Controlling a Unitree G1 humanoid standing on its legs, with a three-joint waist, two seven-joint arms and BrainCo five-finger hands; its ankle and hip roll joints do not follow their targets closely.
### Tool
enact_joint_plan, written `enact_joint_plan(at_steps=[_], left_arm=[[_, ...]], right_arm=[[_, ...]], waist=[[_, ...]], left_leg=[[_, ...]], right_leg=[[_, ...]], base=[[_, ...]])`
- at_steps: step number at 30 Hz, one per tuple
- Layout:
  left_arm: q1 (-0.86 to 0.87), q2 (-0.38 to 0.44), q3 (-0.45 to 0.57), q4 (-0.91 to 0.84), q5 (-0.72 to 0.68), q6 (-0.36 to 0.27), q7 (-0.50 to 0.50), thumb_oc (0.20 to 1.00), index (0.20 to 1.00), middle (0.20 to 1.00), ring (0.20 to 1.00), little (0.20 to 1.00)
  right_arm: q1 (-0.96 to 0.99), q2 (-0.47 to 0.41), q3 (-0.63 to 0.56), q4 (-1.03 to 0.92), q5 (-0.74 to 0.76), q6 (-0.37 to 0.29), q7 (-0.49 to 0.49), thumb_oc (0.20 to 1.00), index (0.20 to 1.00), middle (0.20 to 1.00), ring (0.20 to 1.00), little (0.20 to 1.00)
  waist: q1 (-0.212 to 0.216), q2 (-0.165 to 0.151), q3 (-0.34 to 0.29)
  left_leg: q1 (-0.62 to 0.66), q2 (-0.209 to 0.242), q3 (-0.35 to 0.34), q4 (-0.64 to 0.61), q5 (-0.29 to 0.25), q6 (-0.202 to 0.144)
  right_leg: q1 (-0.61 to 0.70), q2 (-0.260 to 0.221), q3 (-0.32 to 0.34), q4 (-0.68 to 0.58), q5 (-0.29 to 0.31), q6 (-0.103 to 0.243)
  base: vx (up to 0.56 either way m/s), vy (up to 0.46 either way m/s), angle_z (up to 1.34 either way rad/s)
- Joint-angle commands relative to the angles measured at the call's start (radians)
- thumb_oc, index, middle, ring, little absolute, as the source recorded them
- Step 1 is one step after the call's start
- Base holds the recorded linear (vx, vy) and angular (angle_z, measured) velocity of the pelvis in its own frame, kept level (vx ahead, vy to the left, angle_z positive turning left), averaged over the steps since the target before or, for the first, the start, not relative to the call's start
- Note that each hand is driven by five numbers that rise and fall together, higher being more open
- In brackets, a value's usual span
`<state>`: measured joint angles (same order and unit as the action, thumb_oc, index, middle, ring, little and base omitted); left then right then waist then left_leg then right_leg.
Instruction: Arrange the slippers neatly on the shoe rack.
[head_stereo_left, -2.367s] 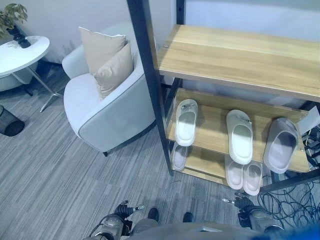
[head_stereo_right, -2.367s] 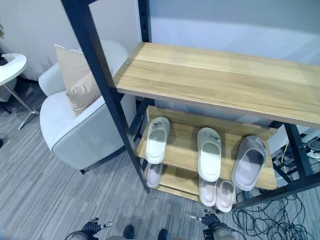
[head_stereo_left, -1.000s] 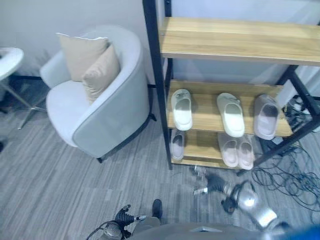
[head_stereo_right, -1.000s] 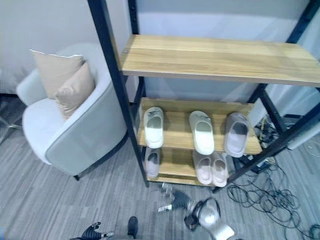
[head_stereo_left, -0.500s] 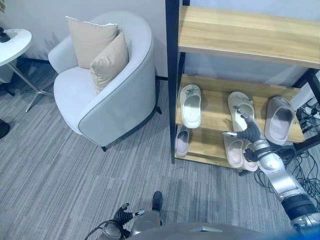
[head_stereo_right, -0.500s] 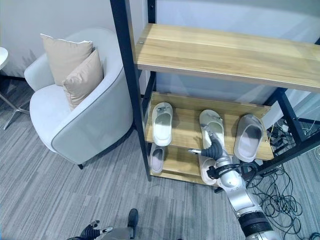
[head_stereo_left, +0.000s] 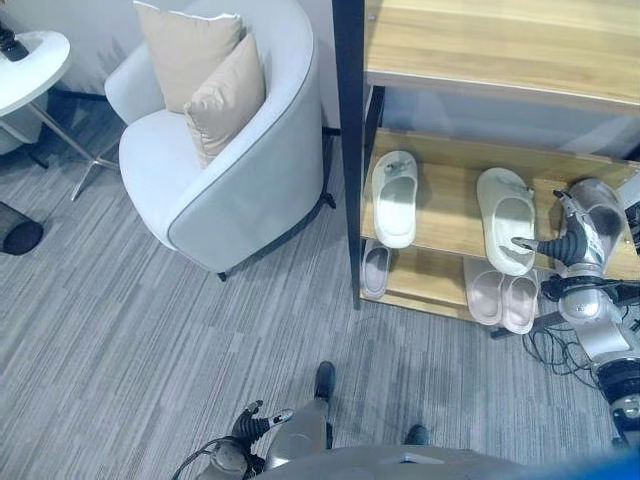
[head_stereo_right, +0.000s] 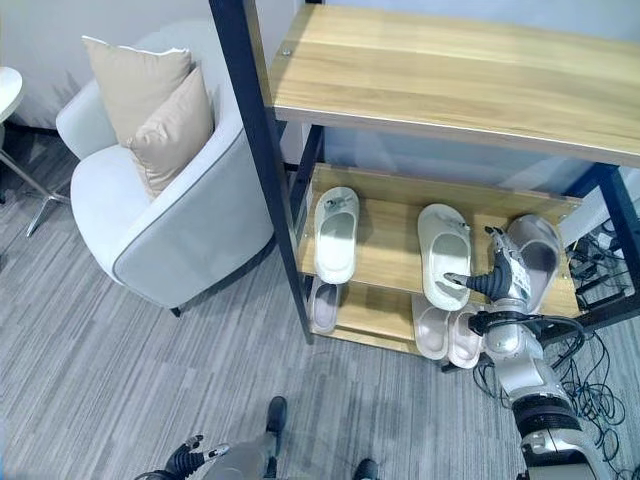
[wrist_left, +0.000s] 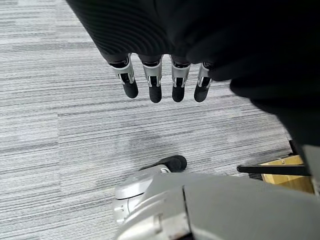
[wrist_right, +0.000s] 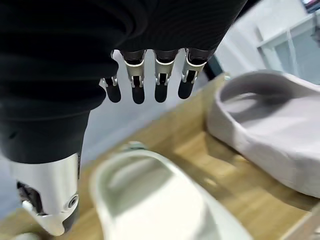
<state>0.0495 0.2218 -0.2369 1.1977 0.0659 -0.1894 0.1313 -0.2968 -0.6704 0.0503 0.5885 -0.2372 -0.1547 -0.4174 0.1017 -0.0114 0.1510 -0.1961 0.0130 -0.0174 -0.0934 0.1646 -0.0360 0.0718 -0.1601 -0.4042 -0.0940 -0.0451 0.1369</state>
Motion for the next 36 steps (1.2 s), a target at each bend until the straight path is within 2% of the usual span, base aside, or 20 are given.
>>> enact_joint_plan(at_steps=[1, 11, 20, 21, 22, 24, 28, 35, 36], left_arm=[[-0.04, -0.025, -0.073, 0.069, 0.004, -0.007, 0.012, 1.0, 1.0, 1.0, 1.0, 1.0], [-0.048, -0.025, -0.086, 0.052, -0.058, -0.021, 0.026, 1.0, 1.0, 1.0, 1.0, 1.0], [-0.06, -0.016, -0.103, 0.038, -0.082, -0.031, 0.039, 1.0, 1.0, 1.0, 1.0, 1.0], [-0.059, -0.014, -0.106, 0.036, -0.086, -0.032, 0.039, 1.0, 1.0, 1.0, 1.0, 1.0], [-0.061, -0.013, -0.108, 0.035, -0.085, -0.033, 0.04, 1.0, 1.0, 1.0, 1.0, 1.0], [-0.068, -0.011, -0.112, 0.035, -0.084, -0.034, 0.043, 1.0, 1.0, 1.0, 1.0, 1.0], [-0.08, -0.015, -0.12, 0.036, -0.086, -0.034, 0.053, 1.0, 1.0, 1.0, 1.0, 1.0], [-0.083, -0.018, -0.114, 0.034, -0.072, -0.028, 0.057, 1.0, 1.0, 1.0, 1.0, 1.0], [-0.085, -0.021, -0.111, 0.031, -0.071, -0.028, 0.059, 1.0, 1.0, 1.0, 1.0, 1.0]], right_arm=[[-0.077, -0.067, -0.003, -0.014, 0.071, -0.03, -0.05, 1.0, 1.0, 1.0, 1.0, 1.0], [-0.199, -0.072, 0.057, 0.147, 0.186, -0.039, -0.05, 1.0, 1.0, 1.0, 1.0, 1.0], [-0.276, -0.11, 0.11, 0.244, 0.19, -0.036, -0.054, 1.0, 1.0, 1.0, 1.0, 1.0], [-0.29, -0.118, 0.124, 0.264, 0.19, -0.035, -0.051, 0.777, 0.777, 0.777, 0.777, 0.777], [-0.297, -0.119, 0.13, 0.277, 0.192, -0.034, -0.049, 0.454, 0.454, 0.454, 0.454, 0.454], [-0.308, -0.123, 0.139, 0.296, 0.193, -0.034, -0.048, 0.2, 0.2, 0.2, 0.2, 0.2], [-0.323, -0.102, 0.171, 0.313, 0.157, -0.022, -0.068, 0.2, 0.2, 0.2, 0.2, 0.2], [-0.247, -0.061, 0.11, 0.221, 0.133, -0.022, -0.122, 0.2, 0.2, 0.2, 0.2, 0.2], [-0.233, -0.051, 0.099, 0.149, 0.115, -0.016, -0.134, 0.2, 0.2, 0.2, 0.2, 0.2]], waist=[[0.024, 0.001, -0.018], [0.042, 0.005, 0.012], [0.06, -0.004, 0.035], [0.064, -0.005, 0.038], [0.064, -0.005, 0.039], [0.067, -0.006, 0.041], [0.072, -0.013, 0.045], [0.064, -0.019, 0.043], [0.06, -0.021, 0.043]], left_leg=[[0.02, 0.008, -0.046, 0.006, -0.112, -0.027], [-0.048, 0.0, -0.061, 0.006, -0.092, -0.038], [-0.076, -0.006, -0.077, 0.006, -0.087, -0.047], [-0.08, -0.008, -0.08, 0.006, -0.085, -0.048], [-0.082, -0.008, -0.081, 0.006, -0.084, -0.048], [-0.086, -0.009, -0.086, 0.006, -0.084, -0.048], [-0.089, -0.009, -0.092, 0.006, -0.085, -0.048], [-0.073, -0.012, -0.1, 0.006, -0.094, -0.043], [-0.071, -0.013, -0.101, 0.006, -0.096, -0.042]], right_leg=[[-0.058, -0.035, 0.015, 0.007, 0.048, 0.038], [-0.113, -0.035, 0.005, 0.007, 0.054, 0.04], [-0.128, -0.035, -0.015, 0.007, 0.055, 0.043], [-0.13, -0.037, -0.019, 0.007, 0.056, 0.045], [-0.131, -0.037, -0.022, 0.007, 0.057, 0.045], [-0.132, -0.039, -0.026, 0.007, 0.058, 0.046], [-0.133, -0.038, -0.029, 0.007, 0.058, 0.047], [-0.113, -0.041, -0.04, 0.007, 0.055, 0.047], [-0.11, -0.042, -0.04, 0.007, 0.055, 0.047]], base=[[0.0, 0.0, 0.0], [0.04, -0.012, 0.06], [0.03, -0.012, 0.06], [0.01, 0.003, 0.06], [0.01, 0.0, 0.03], [0.0, 0.0, 0.0], [0.01, 0.003, 0.05], [0.0, 0.003, 0.02], [-0.02, 0.039, 0.12]])
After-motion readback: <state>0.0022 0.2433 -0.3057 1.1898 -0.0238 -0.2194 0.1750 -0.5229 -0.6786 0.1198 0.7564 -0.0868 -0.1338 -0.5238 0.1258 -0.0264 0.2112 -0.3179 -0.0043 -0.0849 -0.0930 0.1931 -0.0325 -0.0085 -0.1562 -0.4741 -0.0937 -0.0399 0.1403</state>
